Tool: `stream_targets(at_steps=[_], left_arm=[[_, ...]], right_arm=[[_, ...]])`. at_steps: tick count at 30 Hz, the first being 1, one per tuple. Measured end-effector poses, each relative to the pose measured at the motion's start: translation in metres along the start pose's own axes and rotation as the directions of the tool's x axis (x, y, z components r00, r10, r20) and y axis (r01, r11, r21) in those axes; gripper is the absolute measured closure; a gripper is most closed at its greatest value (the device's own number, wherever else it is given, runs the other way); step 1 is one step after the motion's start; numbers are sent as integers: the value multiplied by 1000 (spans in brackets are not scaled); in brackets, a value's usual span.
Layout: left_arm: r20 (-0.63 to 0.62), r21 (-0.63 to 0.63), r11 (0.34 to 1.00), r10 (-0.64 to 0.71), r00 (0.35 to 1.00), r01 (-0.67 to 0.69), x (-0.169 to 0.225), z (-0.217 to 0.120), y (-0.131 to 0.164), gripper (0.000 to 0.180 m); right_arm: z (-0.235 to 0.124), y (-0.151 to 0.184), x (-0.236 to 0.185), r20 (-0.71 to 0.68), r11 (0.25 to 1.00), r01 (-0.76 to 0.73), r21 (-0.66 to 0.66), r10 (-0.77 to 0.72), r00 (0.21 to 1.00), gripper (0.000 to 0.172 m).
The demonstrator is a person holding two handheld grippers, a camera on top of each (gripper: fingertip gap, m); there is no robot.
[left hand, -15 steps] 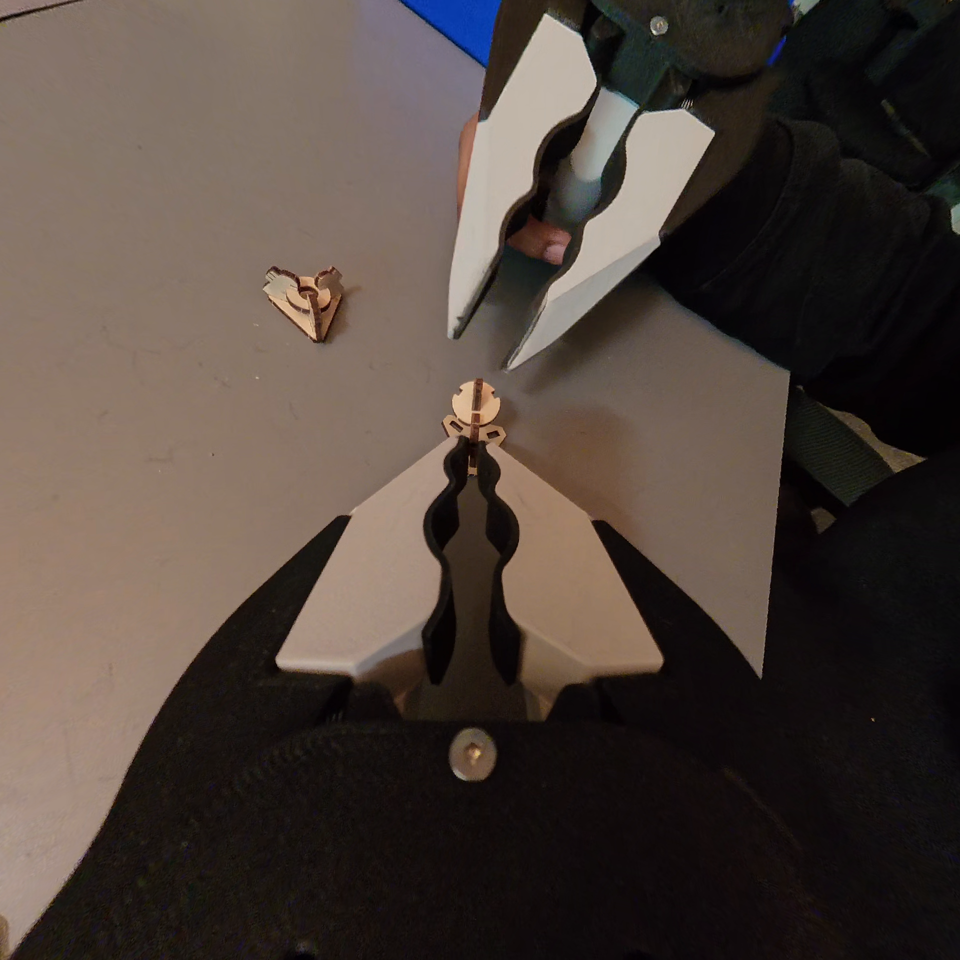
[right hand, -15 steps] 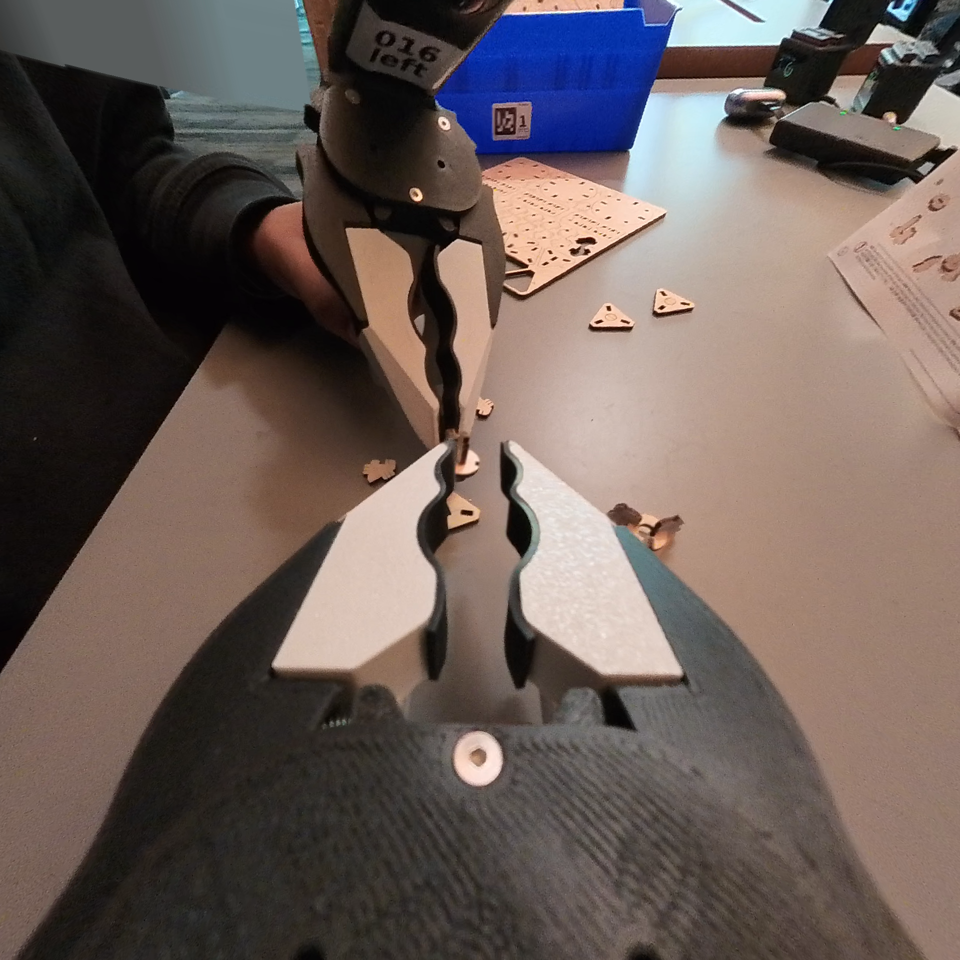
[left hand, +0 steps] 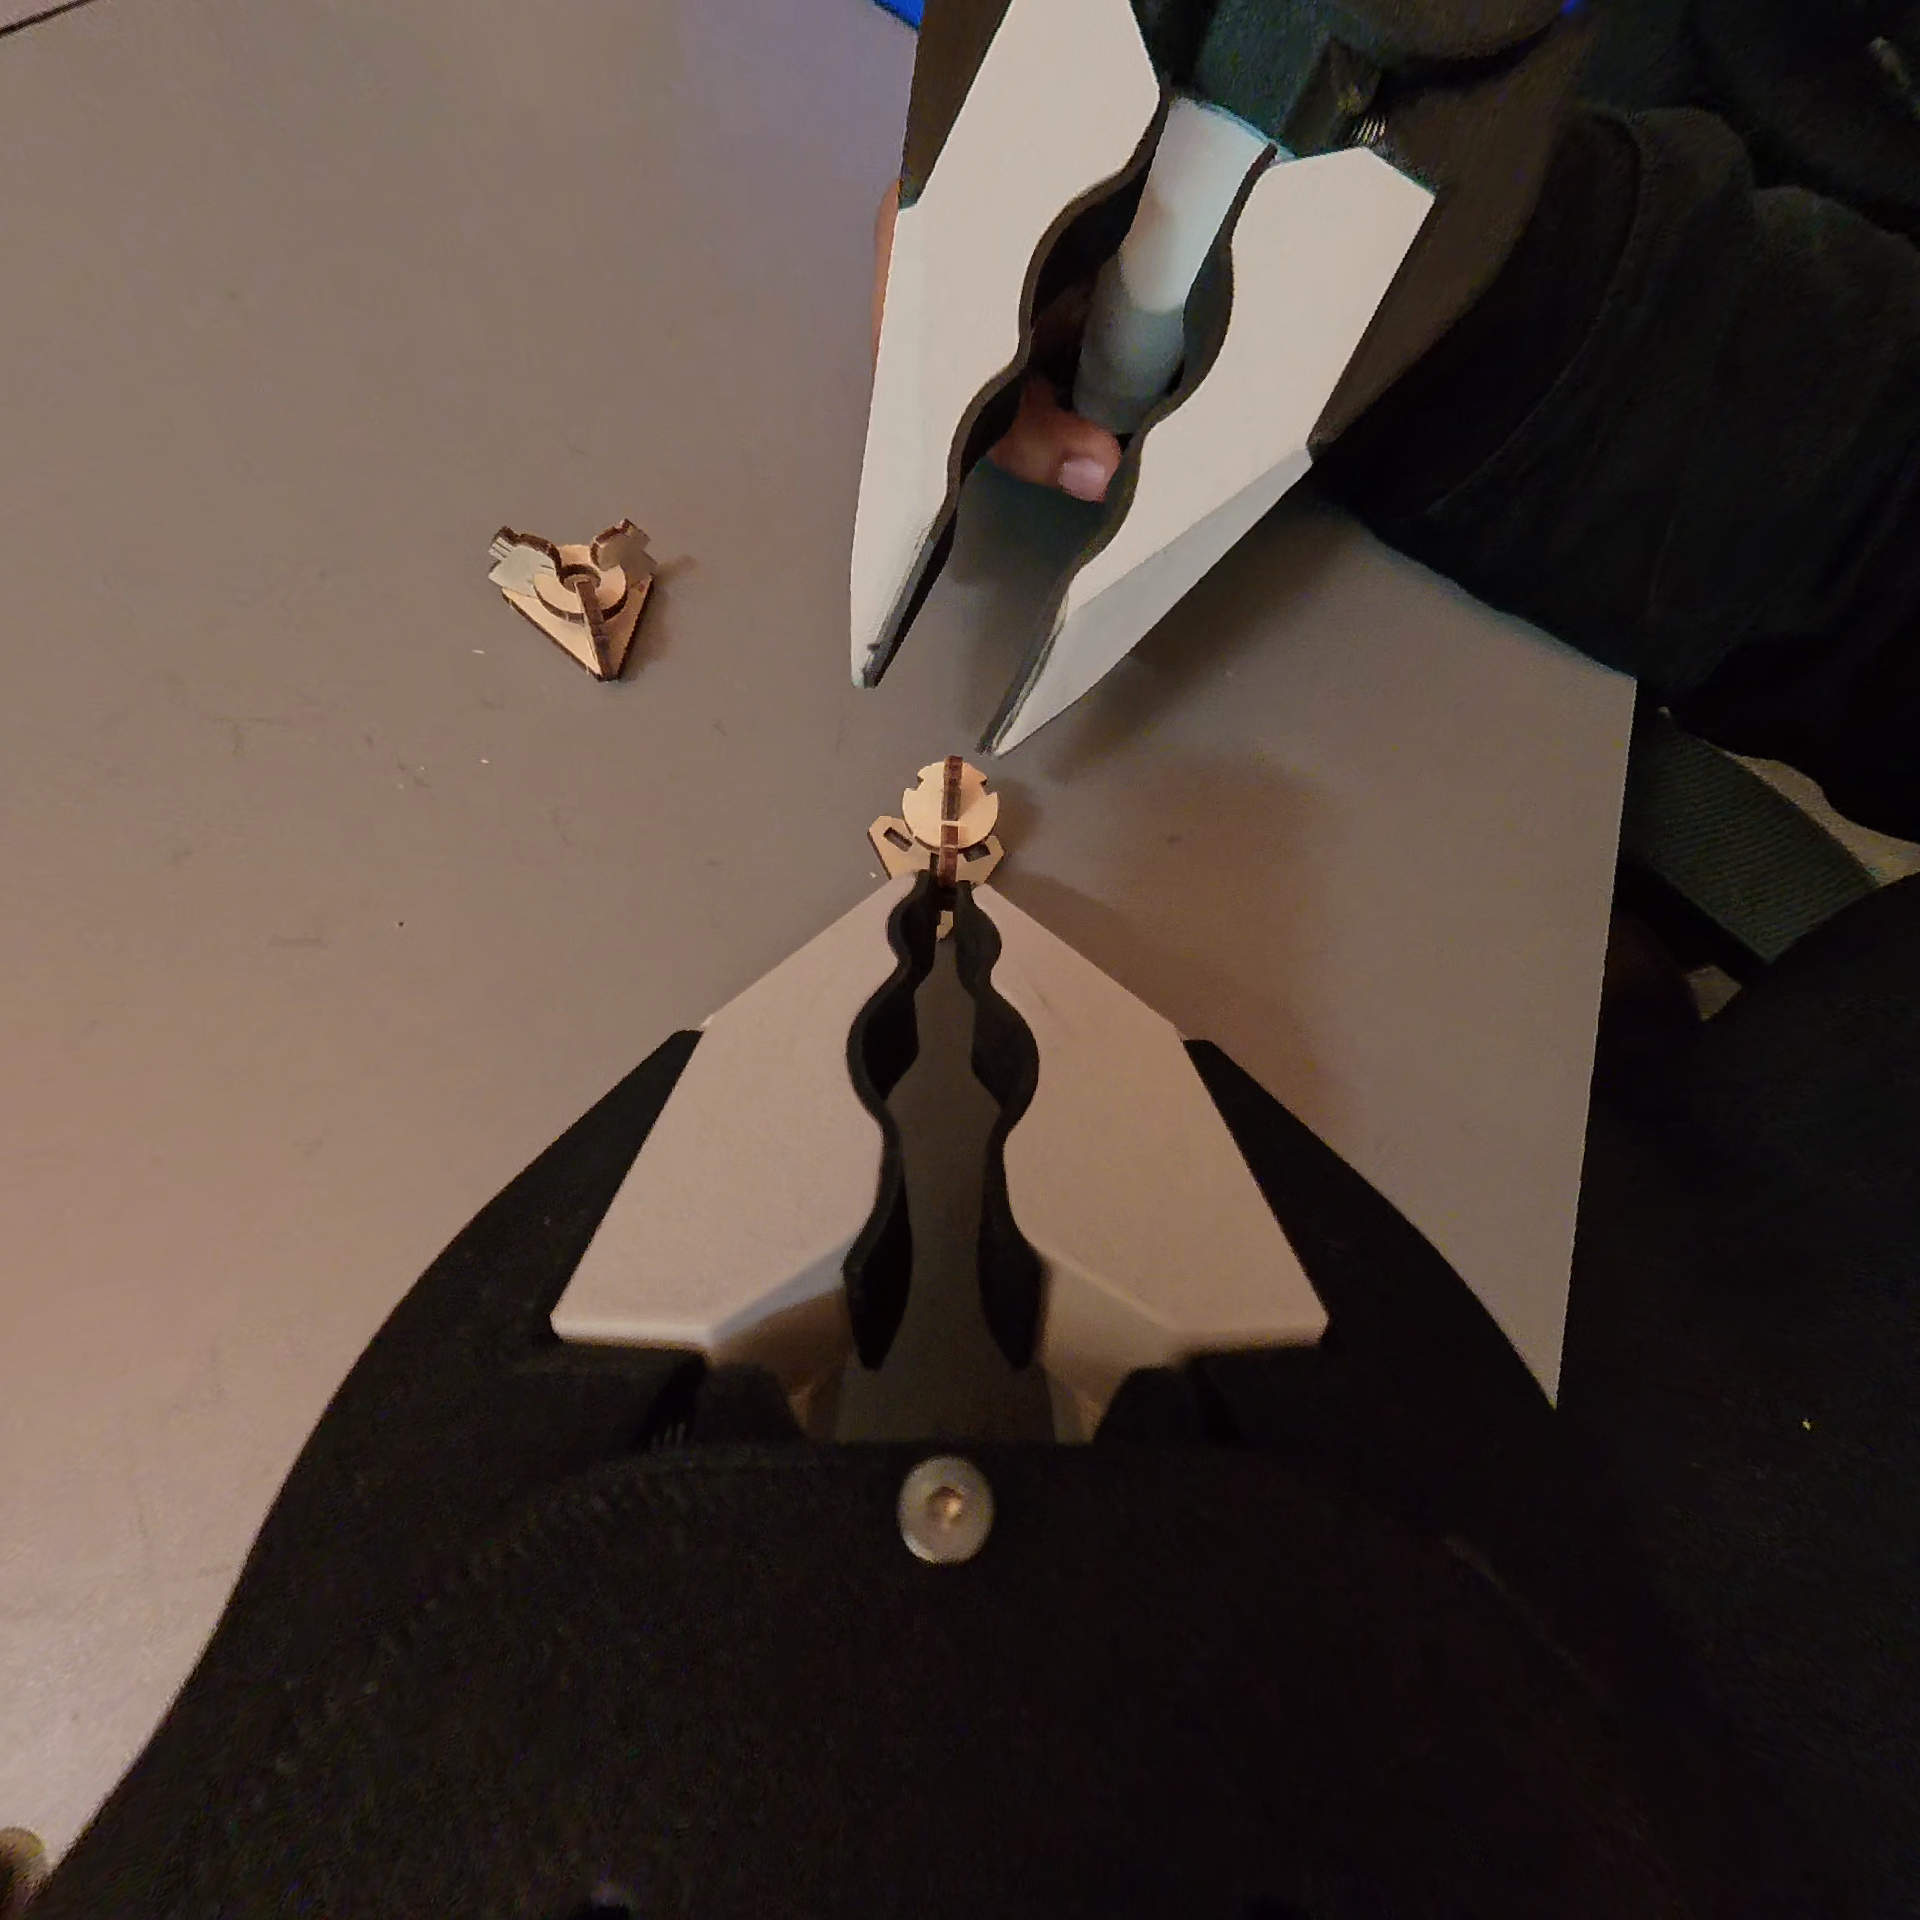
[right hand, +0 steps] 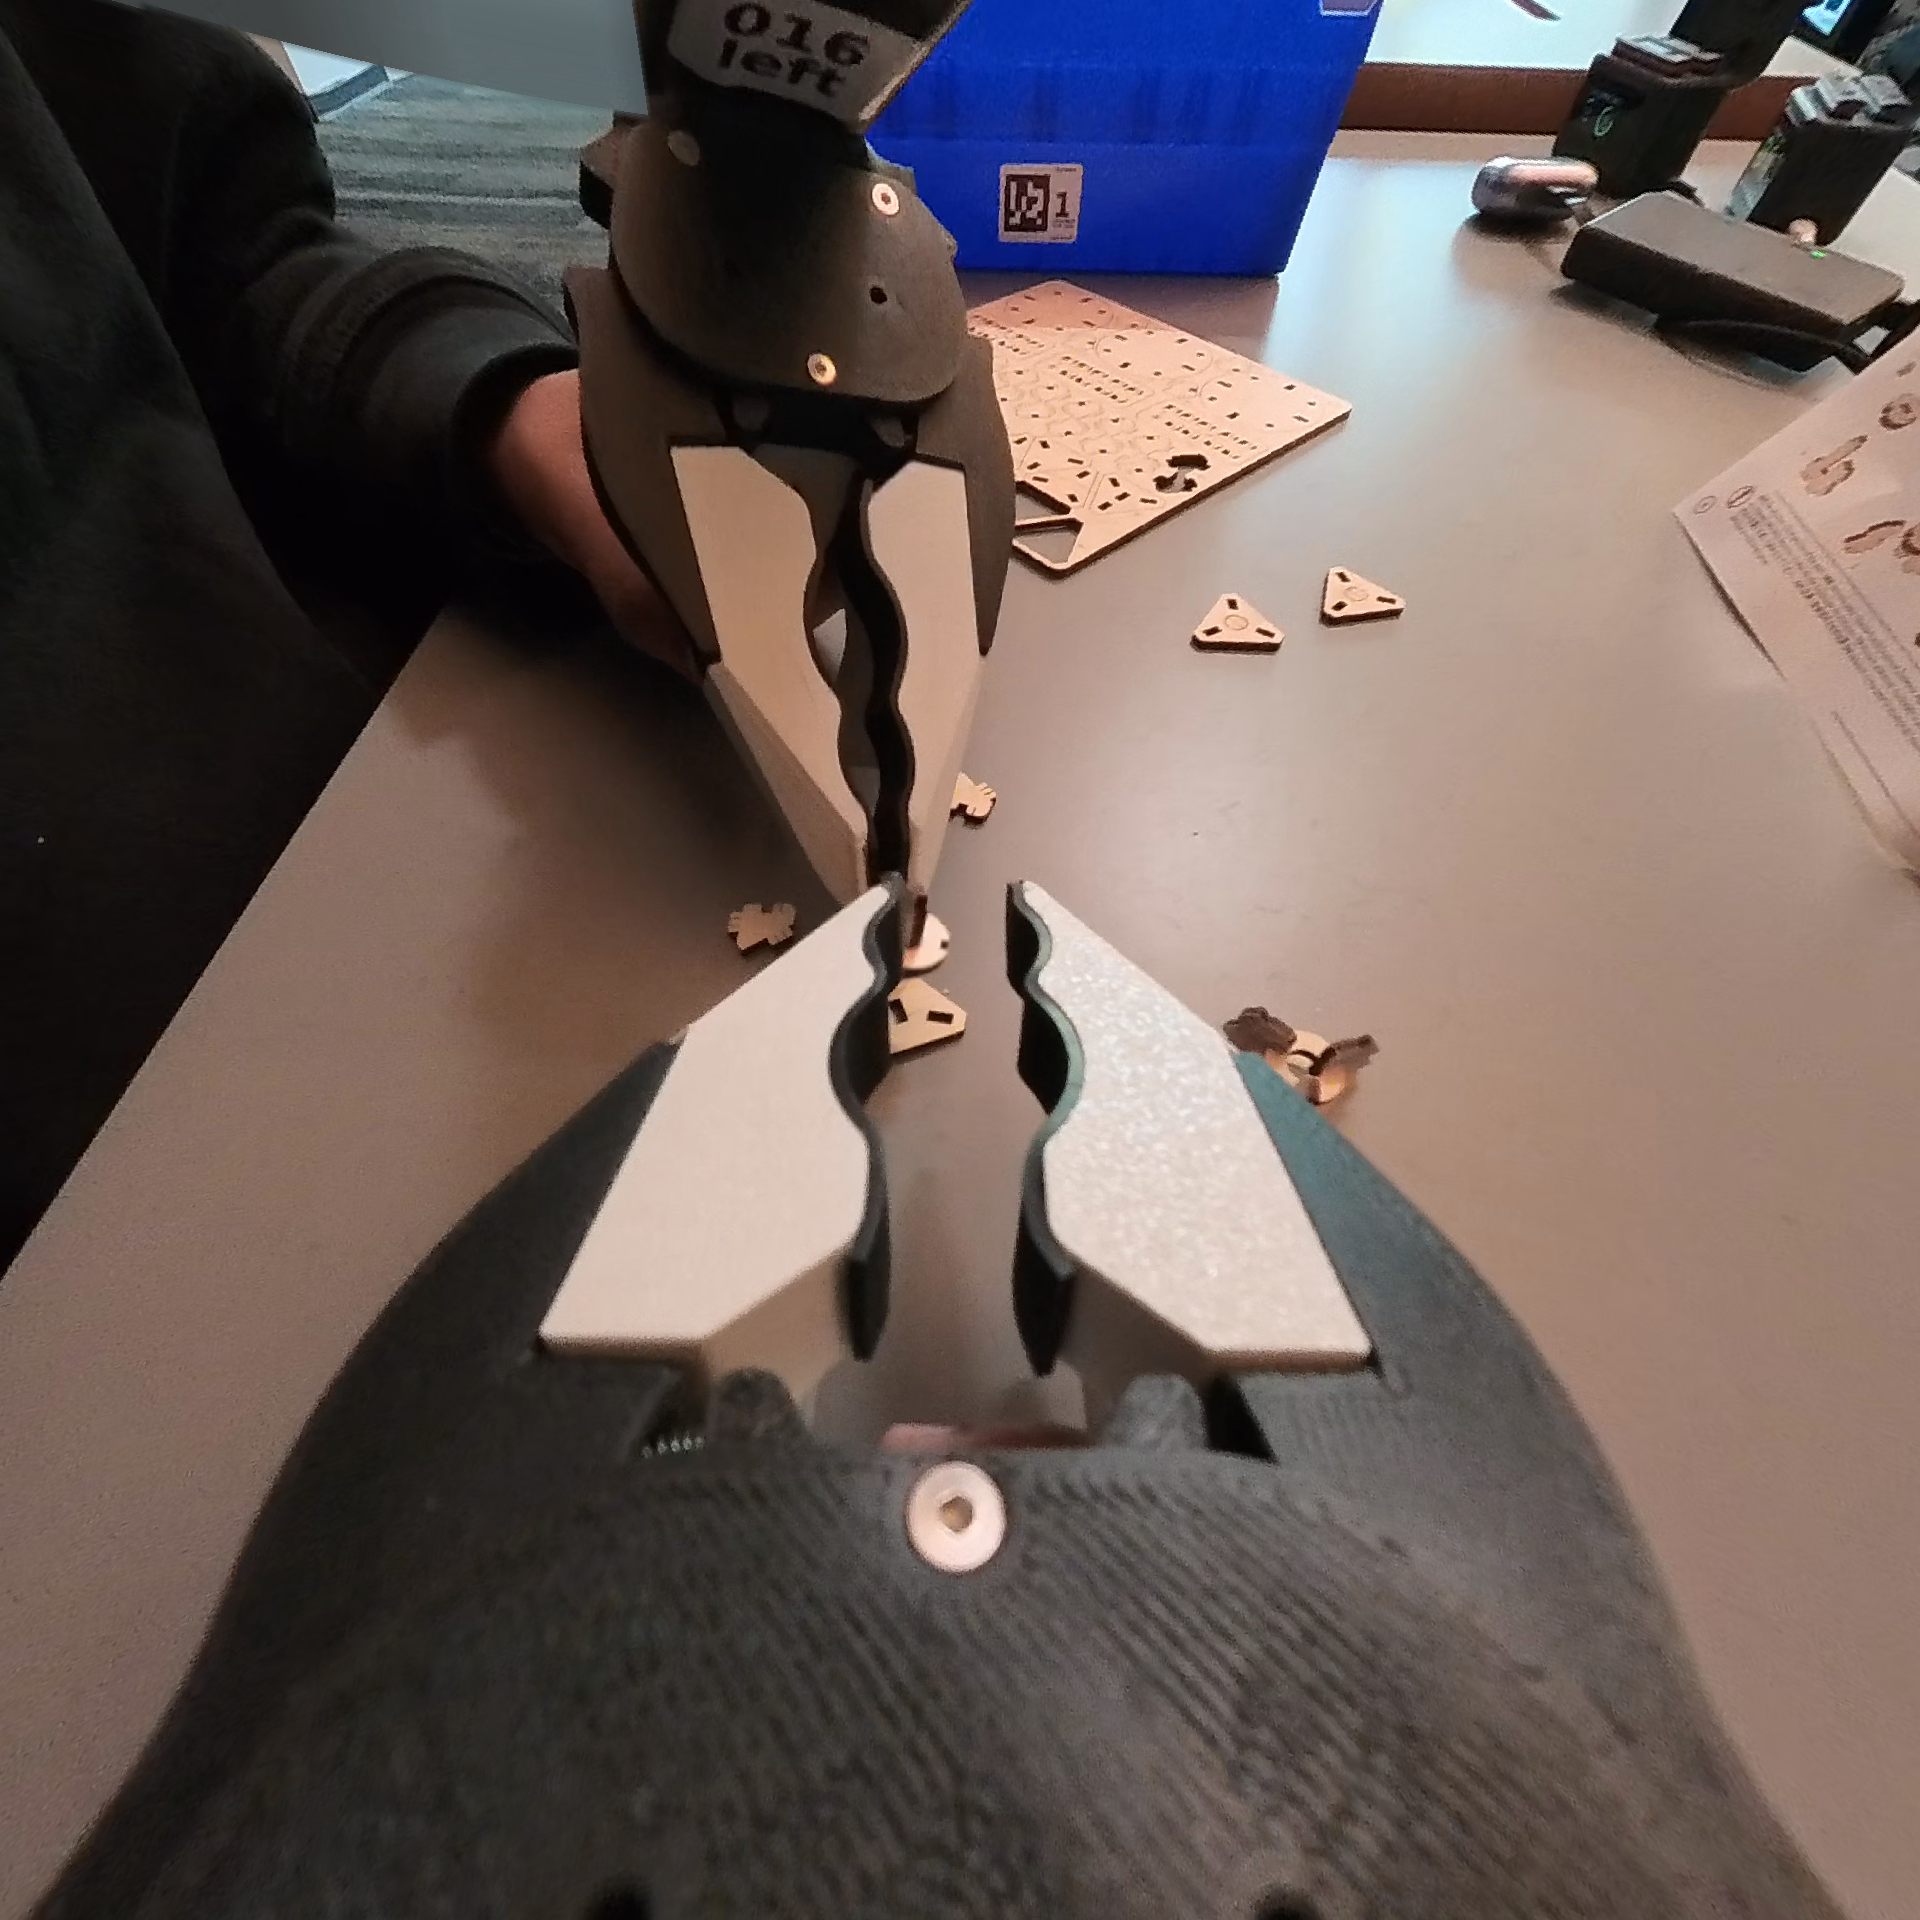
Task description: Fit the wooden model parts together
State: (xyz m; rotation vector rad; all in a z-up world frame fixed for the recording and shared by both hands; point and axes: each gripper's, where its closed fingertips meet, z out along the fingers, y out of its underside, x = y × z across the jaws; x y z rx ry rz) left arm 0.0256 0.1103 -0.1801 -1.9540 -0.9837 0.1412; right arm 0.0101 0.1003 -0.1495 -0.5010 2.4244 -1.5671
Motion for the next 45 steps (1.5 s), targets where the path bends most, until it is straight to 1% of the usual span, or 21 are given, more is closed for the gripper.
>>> stream_targets(at_steps=[4, 6, 10, 13, 14, 15, 16, 17, 20, 24, 27, 29, 31, 33, 35, 38, 40, 42, 43, 45], left_arm=[[-39, 67, 996, -51, 998, 54, -3, -9, -7, 180], [8, 84, 995, -58, 998, 57, -18, -17, -7, 180], [93, 192, 981, -55, 994, 36, -38, -45, -18, 180], [196, 229, 973, -38, 980, -8, -52, -68, -18, 180], [233, 249, 968, -34, 972, -26, -56, -78, -19, 180], [266, 271, 962, -36, 963, -39, -60, -89, -19, 180], [294, 294, 955, -43, 955, -48, -62, -100, -18, 180], [318, 316, 947, -53, 947, -53, -64, -111, -16, 180], [378, 367, 928, -94, 921, -56, -67, -137, -5, 180], [410, 407, 912, -137, 902, -46, -59, -157, 14, 180], [396, 418, 908, -150, 906, -33, -48, -159, 27, 180], [333, 443, 896, -184, 925, 19, -39, -154, 31, 180], [248, 476, 877, -202, 947, 62, -25, -148, 28, 180], [217, 485, 871, -206, 954, 77, -15, -143, 27, 180], [244, 452, 891, -183, 952, 55, -8, -137, 29, 180], [312, 380, 925, -136, 940, 8, -2, -128, 34, 180], [348, 338, 941, -107, 931, -18, 0, -123, 37, 180], [365, 311, 950, -93, 926, -27, 0, -120, 39, 180], [365, 306, 952, -98, 926, -20, -1, -119, 40, 180], [359, 306, 951, -160, 919, 46, -9, -118, 44, 180]], right_arm=[[-1, -1, 2, -7, 1000, -13, 11, 13, 1000, 154], [-2, -2, 4, -11, 1000, -22, 18, 22, 1000, 153], [-3, -3, 6, -22, 999, -34, 27, 34, 999, 151], [-4, -4, 9, -40, 999, -41, 35, 43, 998, 150], [-4, -4, 15, -73, 998, -54, 35, 57, 996, 152], [-5, -1, 27, -141, 997, -77, 26, 80, 987, 154], [-6, 3, 39, -207, 994, -105, 14, 105, 973, 153], [-7, 5, 46, -238, 992, -129, 11, 128, 963, 152], [-12, 3, 55, -277, 986, -163, 46, 170, 946, 153], [-10, -7, 54, -288, 983, -154, 101, 177, 941, 154], [3, -10, 44, -275, 990, -124, 67, 138, 952, 153], [14, -12, 34, -246, 992, -113, 50, 122, 962, 153], [21, -25, 19, -157, 978, -174, 116, 191, 969, 153], [25, -38, 3, 1, 935, -304, 183, 309, 951, 146], [27, -38, -6, 117, 893, -418, 166, 403, 908, 139], [31, -30, -14, 187, 872, -483, 87, 461, 867, 131], [32, -27, -20, 198, 879, -473, 58, 454, 869, 130], [33, -25, -24, 188, 899, -437, 37, 423, 886, 130], [34, -23, -27, 179, 910, -414, 23, 403, 897, 130], [37, -19, -31, 157, 930, -368, -2, 363, 918, 130]])
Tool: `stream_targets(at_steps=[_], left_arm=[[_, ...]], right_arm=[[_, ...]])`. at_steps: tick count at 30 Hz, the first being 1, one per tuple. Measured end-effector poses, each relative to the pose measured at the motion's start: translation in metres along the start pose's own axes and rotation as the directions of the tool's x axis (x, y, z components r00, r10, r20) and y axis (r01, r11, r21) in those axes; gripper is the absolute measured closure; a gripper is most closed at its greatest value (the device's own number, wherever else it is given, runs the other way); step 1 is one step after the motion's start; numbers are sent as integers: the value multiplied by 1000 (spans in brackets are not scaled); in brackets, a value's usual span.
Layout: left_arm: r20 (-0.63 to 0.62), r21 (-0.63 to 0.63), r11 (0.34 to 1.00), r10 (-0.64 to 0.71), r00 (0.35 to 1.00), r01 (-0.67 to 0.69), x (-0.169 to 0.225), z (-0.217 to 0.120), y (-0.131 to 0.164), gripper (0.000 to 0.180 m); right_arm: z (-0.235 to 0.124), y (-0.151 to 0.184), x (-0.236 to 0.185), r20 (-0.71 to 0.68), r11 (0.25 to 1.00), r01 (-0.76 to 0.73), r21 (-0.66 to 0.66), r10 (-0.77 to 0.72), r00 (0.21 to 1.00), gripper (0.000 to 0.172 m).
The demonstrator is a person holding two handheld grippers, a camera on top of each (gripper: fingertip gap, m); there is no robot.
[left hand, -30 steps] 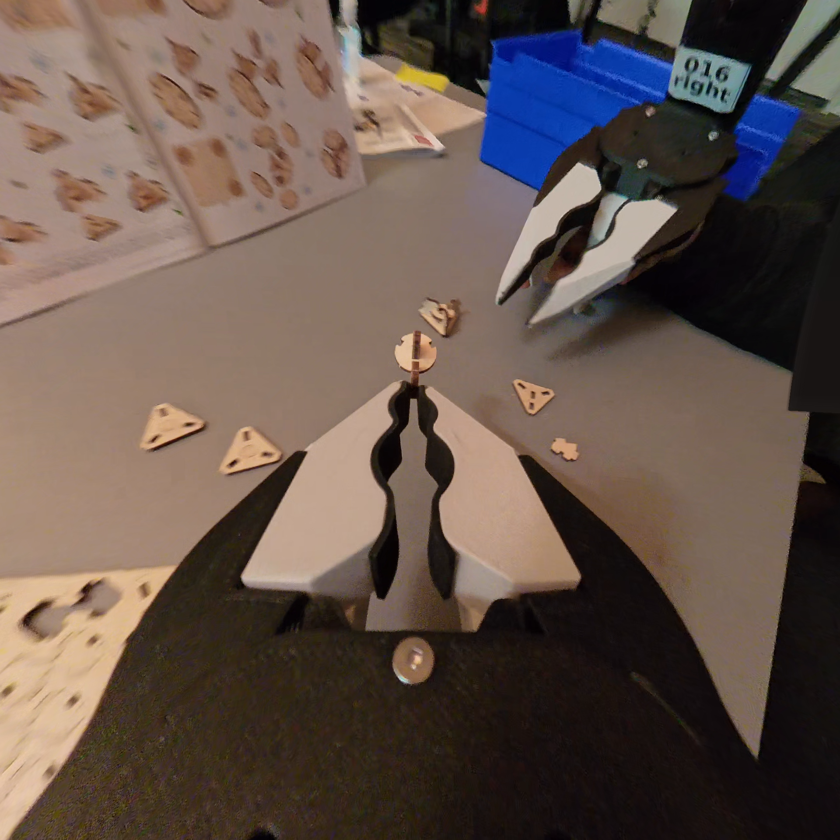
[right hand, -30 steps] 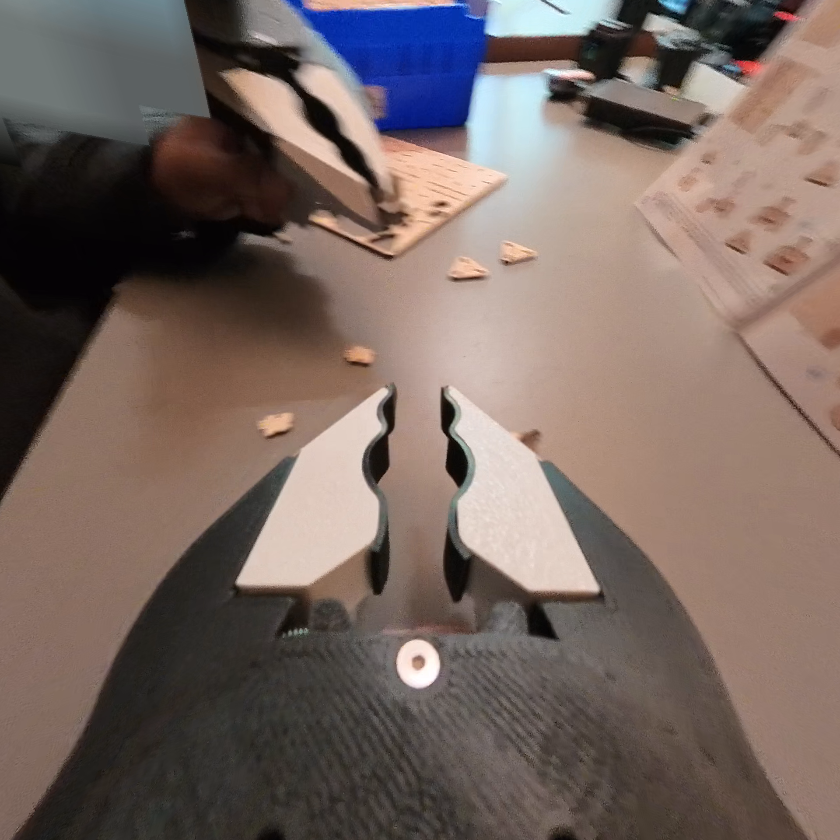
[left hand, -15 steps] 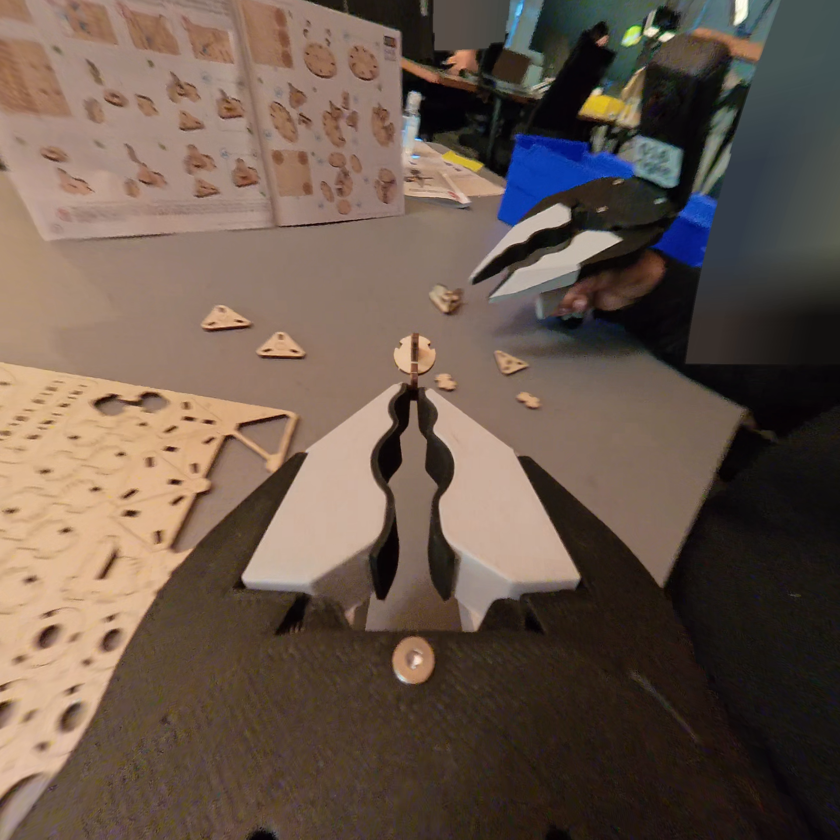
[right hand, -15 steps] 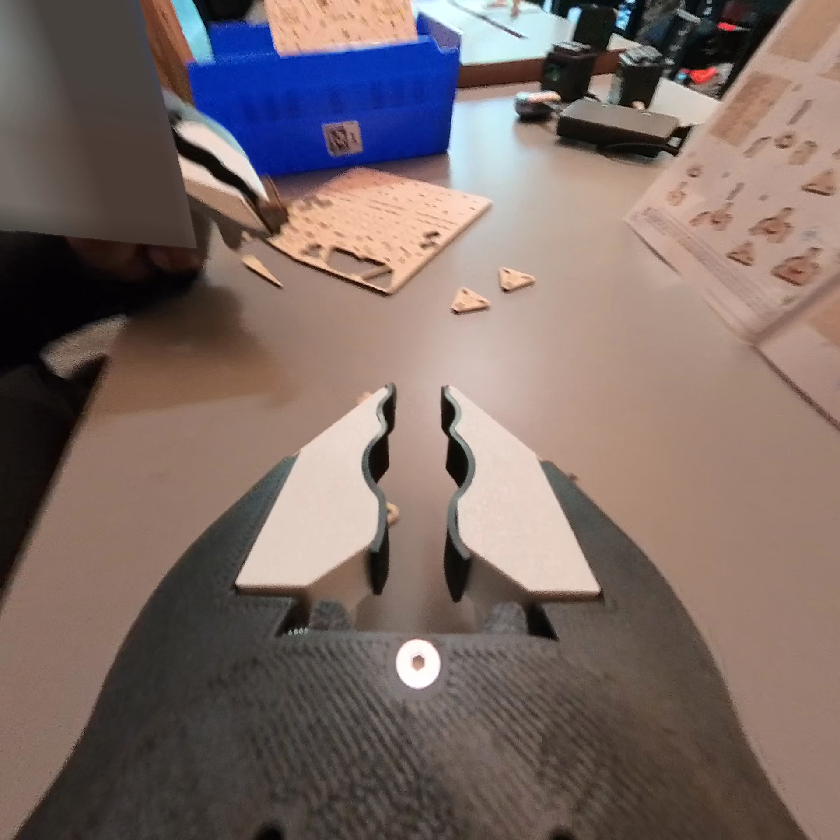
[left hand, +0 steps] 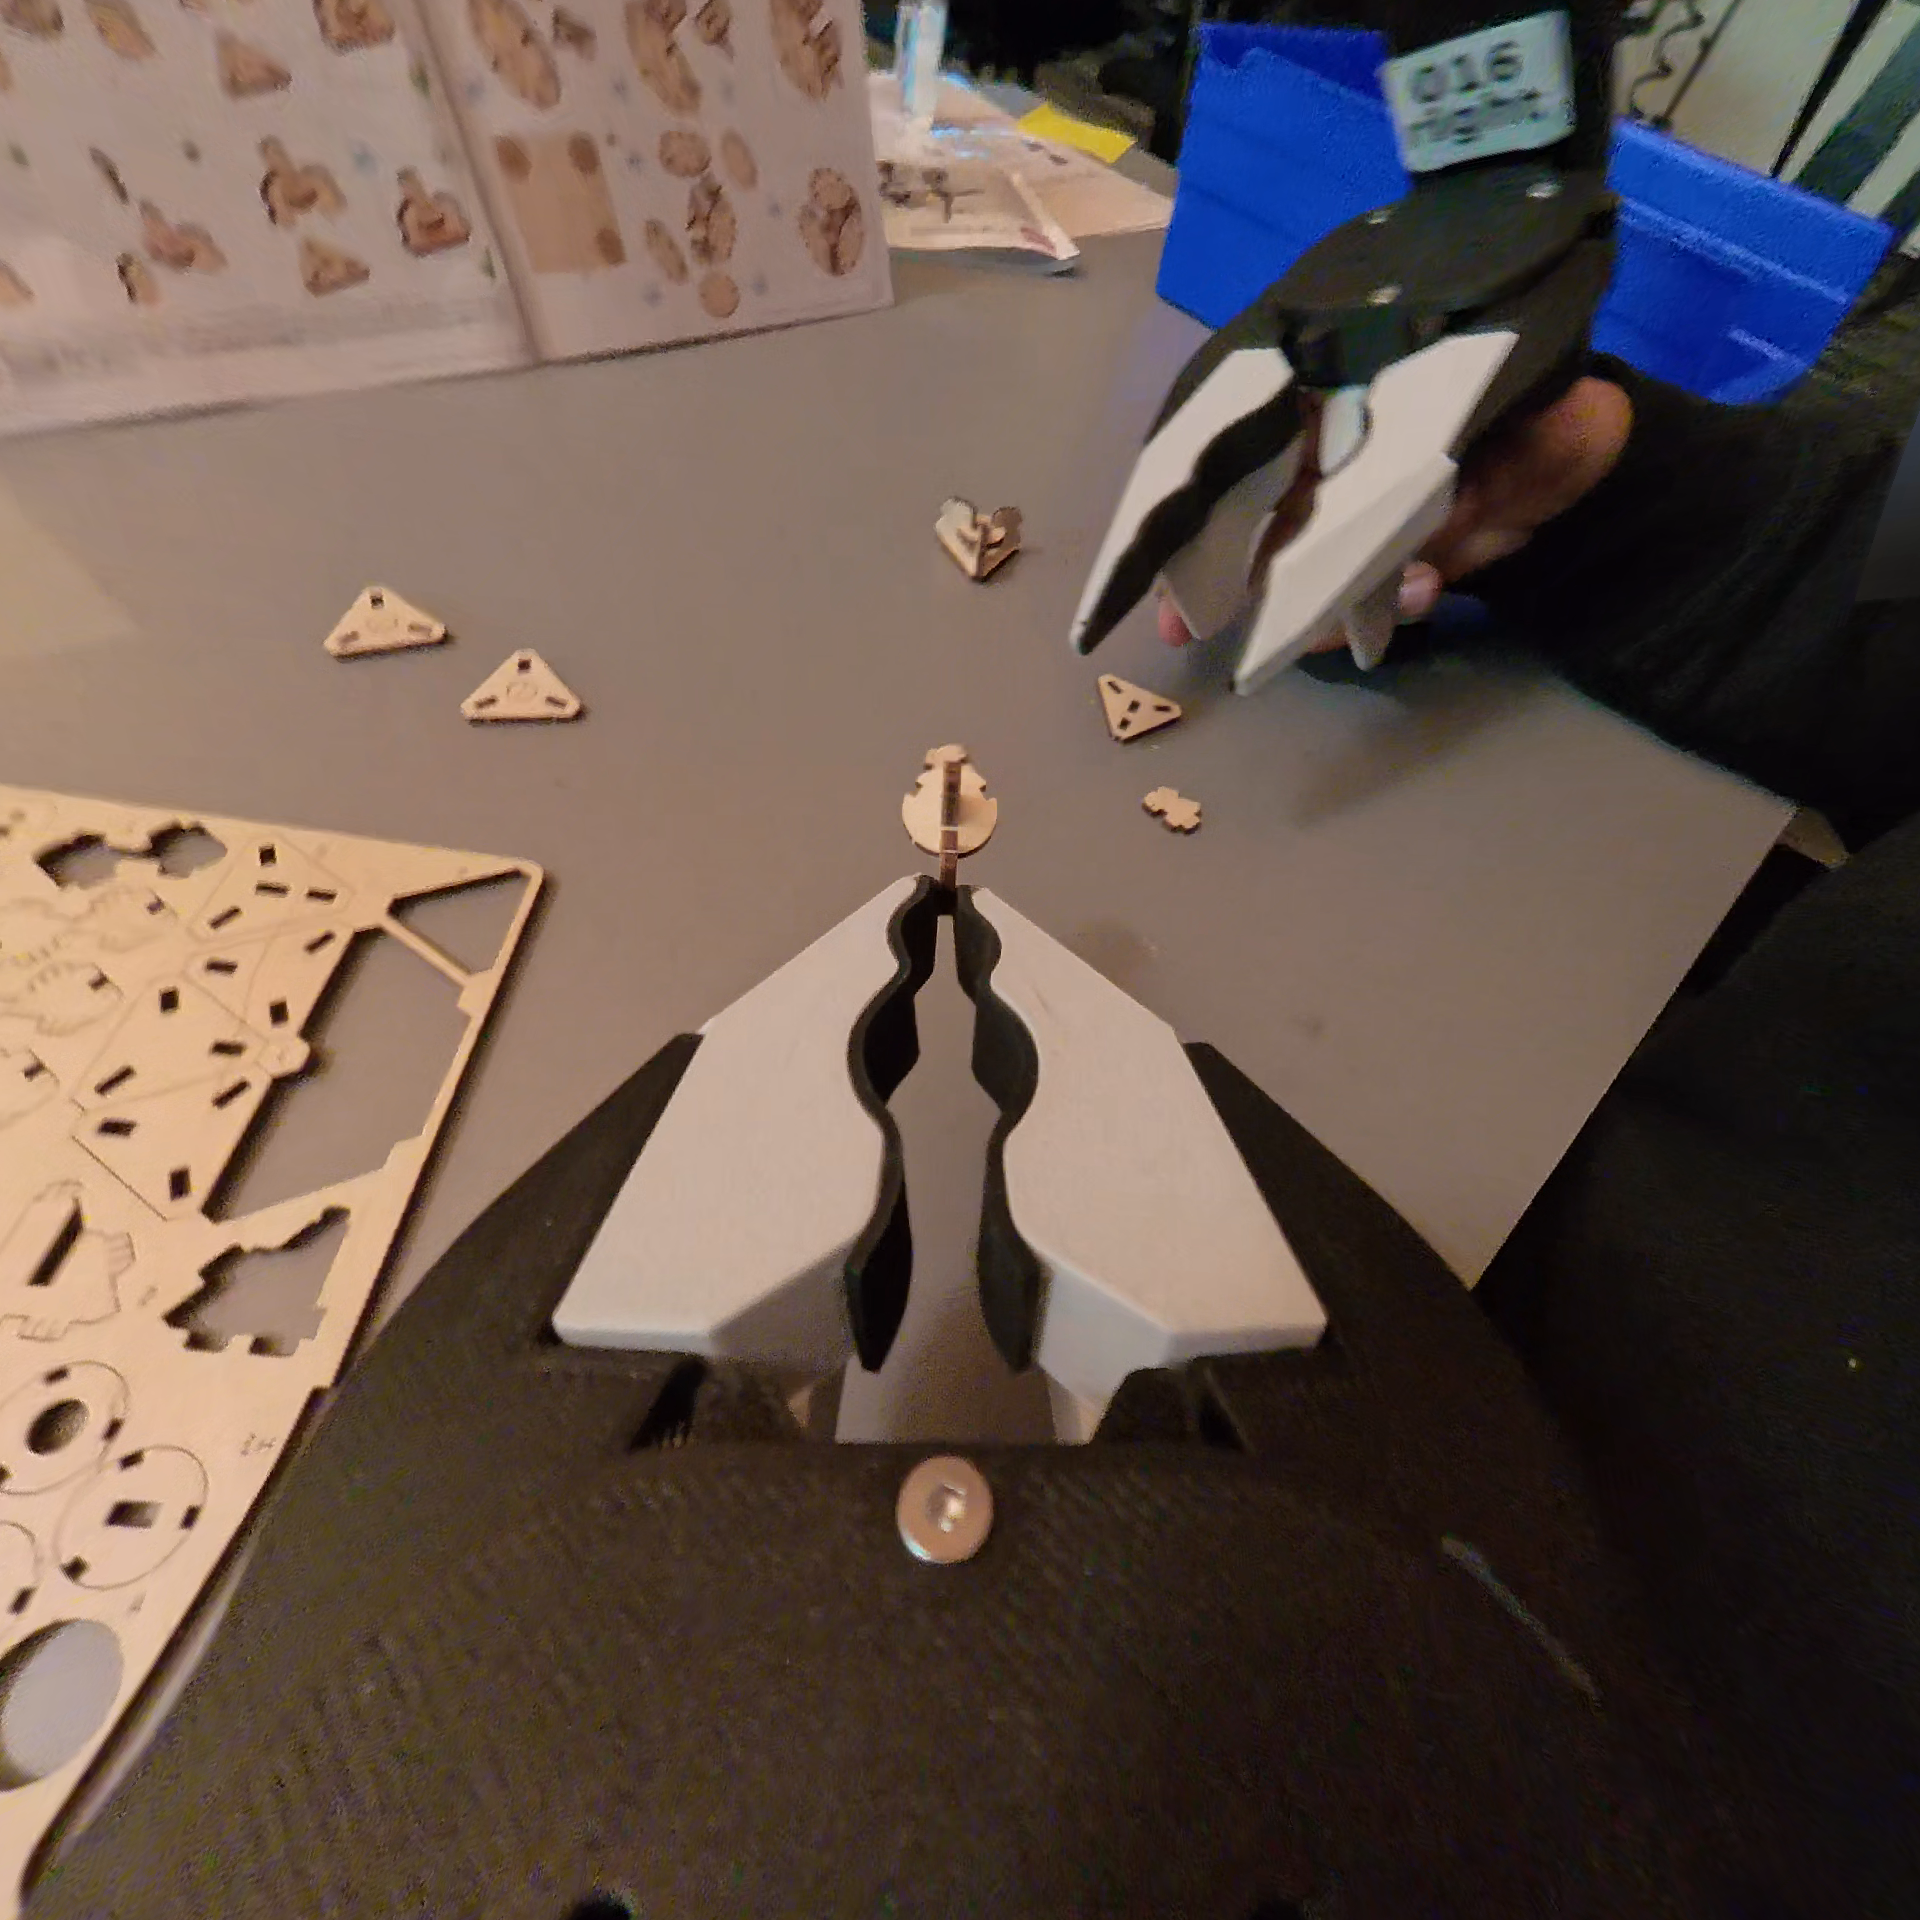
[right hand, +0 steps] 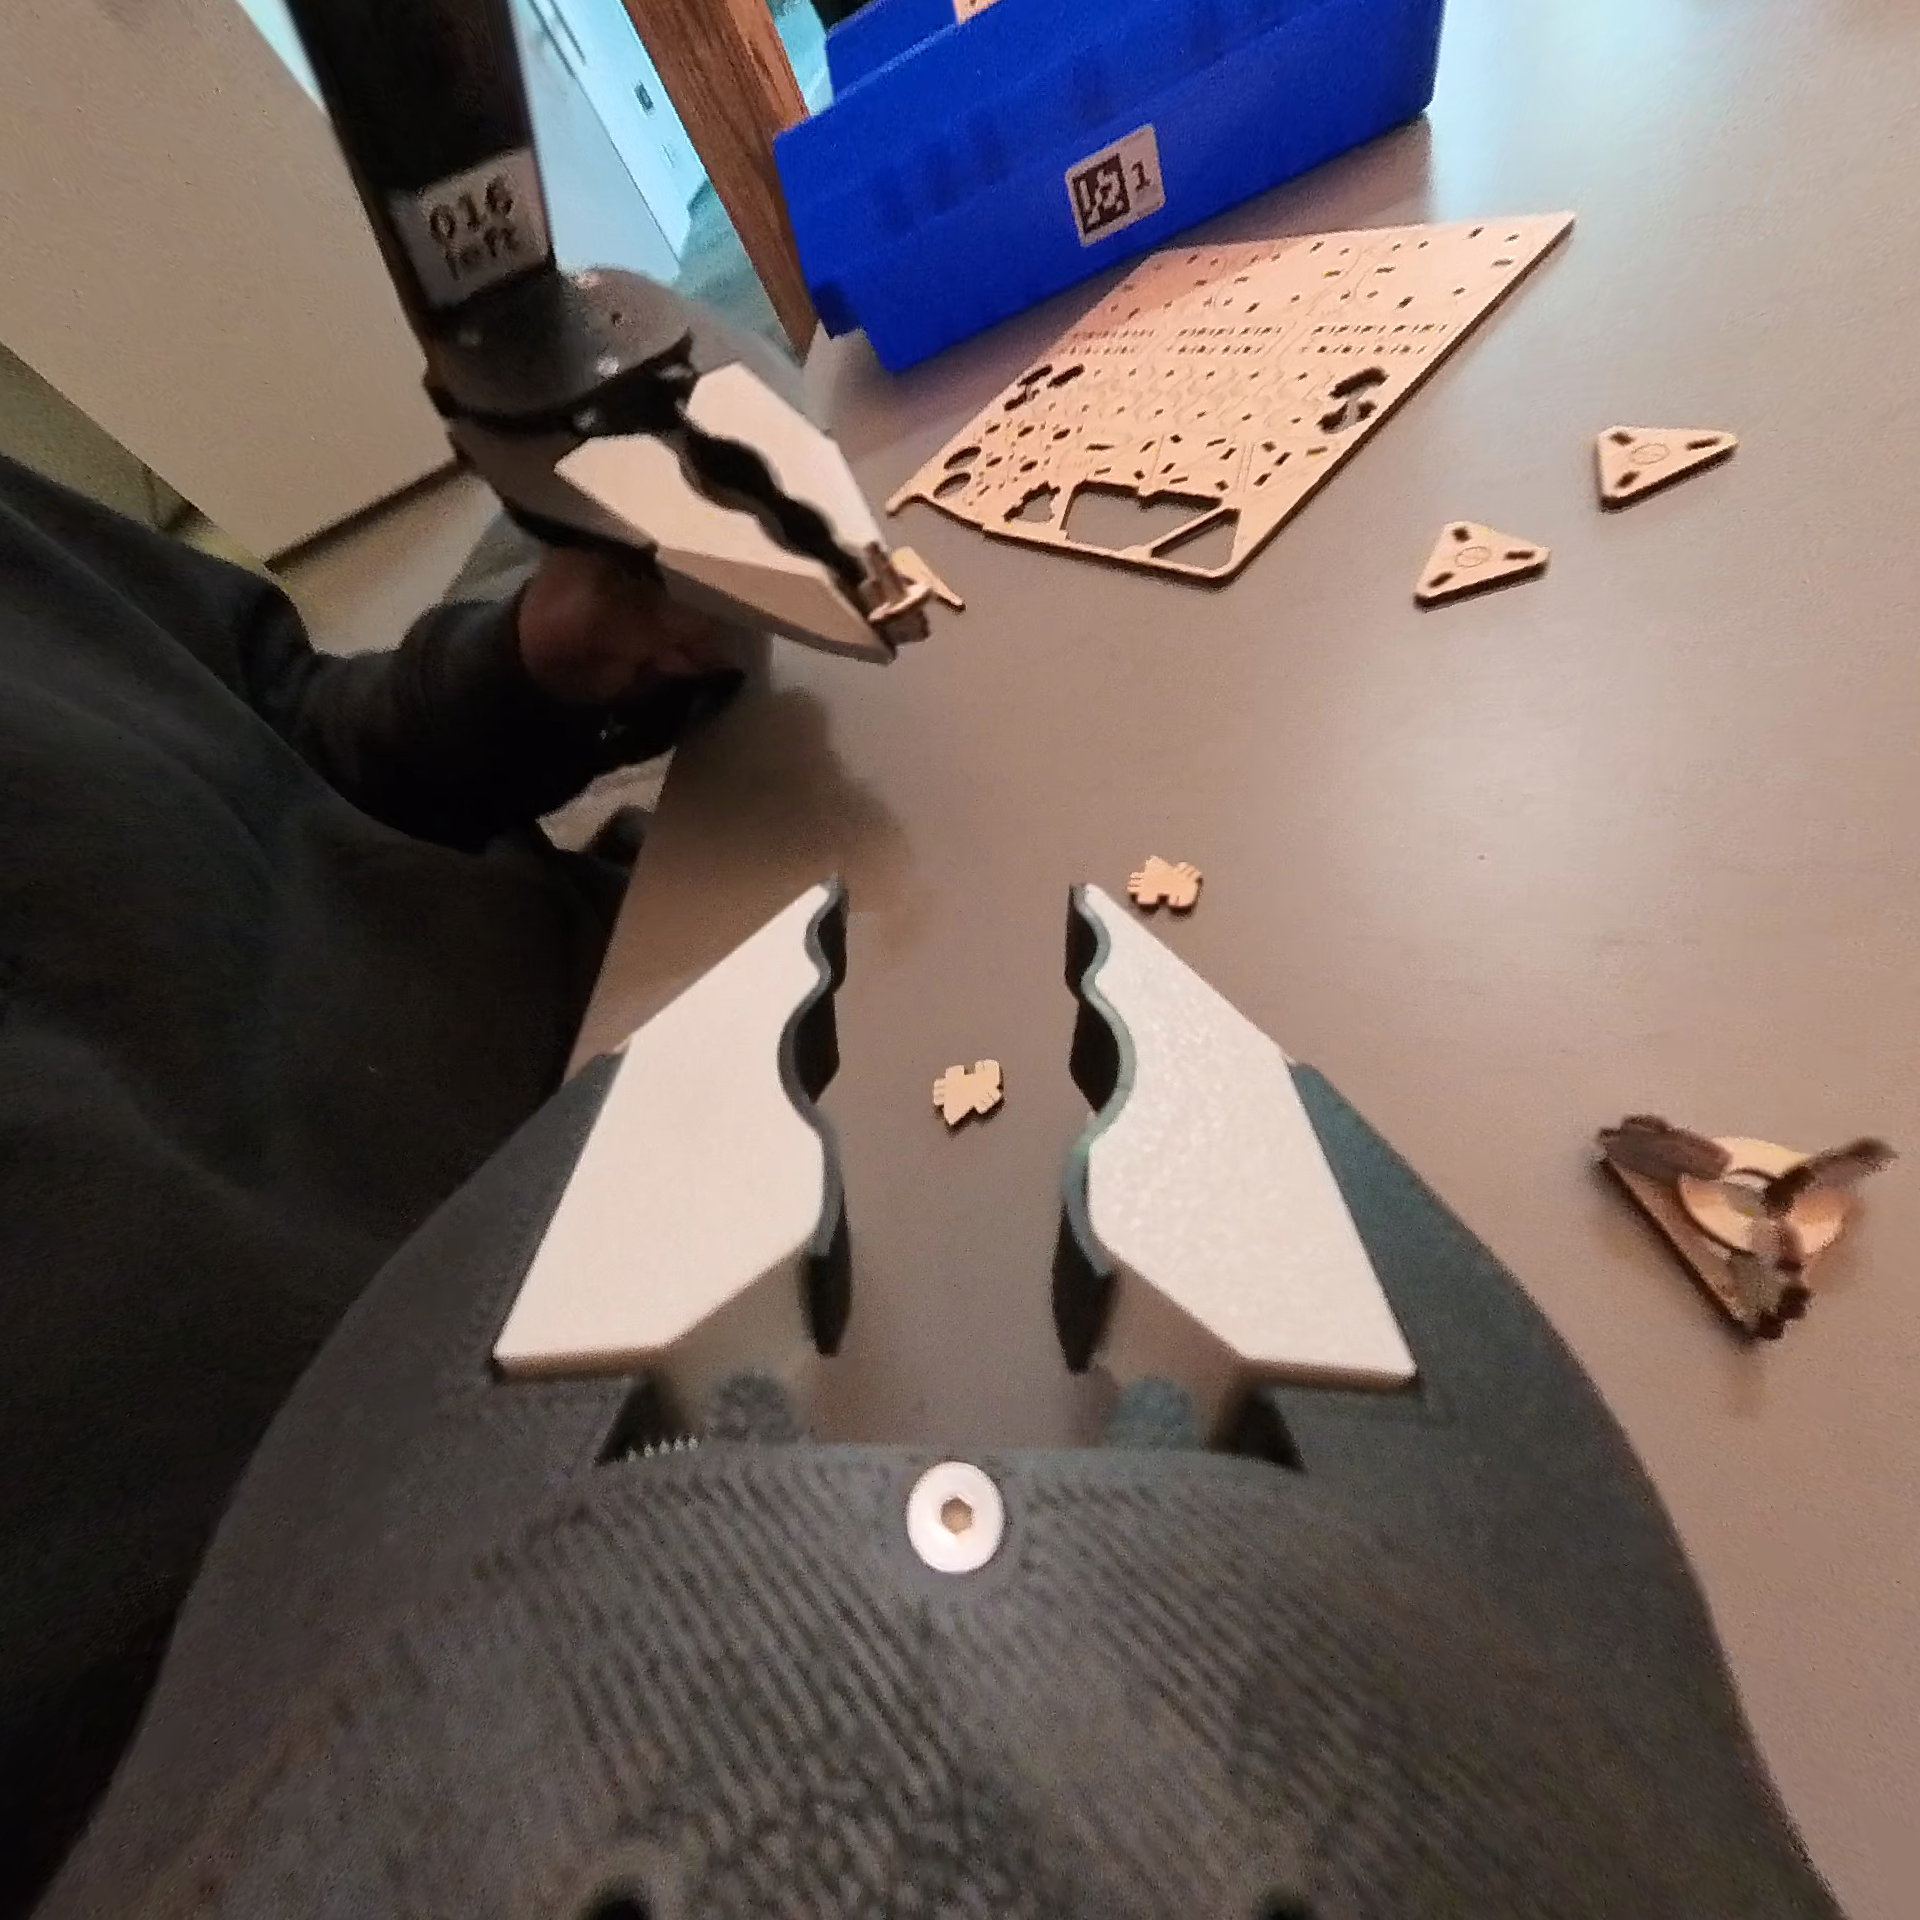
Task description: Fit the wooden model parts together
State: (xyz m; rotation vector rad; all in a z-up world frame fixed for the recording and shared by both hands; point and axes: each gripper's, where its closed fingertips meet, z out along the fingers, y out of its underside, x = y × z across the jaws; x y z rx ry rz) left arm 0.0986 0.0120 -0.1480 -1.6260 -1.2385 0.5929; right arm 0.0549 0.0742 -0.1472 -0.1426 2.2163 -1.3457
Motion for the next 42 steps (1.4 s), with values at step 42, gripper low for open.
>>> stream_targets(at_steps=[42], left_arm=[[-33, -220, 958, -195, 980, 183, -13, 37, 22, 180]], right_arm=[[6, 55, -2, -71, 859, 377, -346, -425, 903, 152]])
